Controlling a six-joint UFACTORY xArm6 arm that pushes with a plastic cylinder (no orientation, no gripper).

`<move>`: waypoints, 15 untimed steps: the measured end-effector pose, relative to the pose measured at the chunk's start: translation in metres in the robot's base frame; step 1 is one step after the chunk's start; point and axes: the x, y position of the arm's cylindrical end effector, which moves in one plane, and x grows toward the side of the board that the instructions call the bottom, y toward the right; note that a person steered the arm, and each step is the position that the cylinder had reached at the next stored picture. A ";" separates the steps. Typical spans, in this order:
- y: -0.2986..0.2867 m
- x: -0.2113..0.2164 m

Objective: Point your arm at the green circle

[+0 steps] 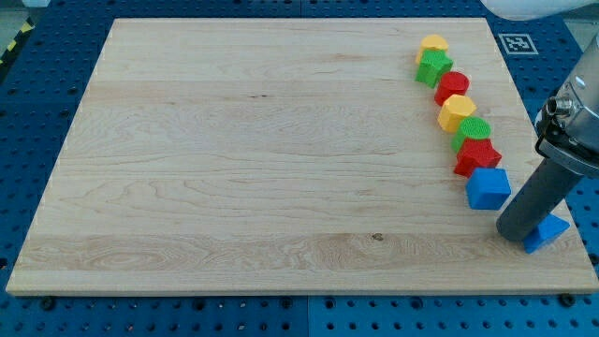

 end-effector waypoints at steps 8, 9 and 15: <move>-0.070 -0.320; -0.029 -0.348; 0.053 -0.160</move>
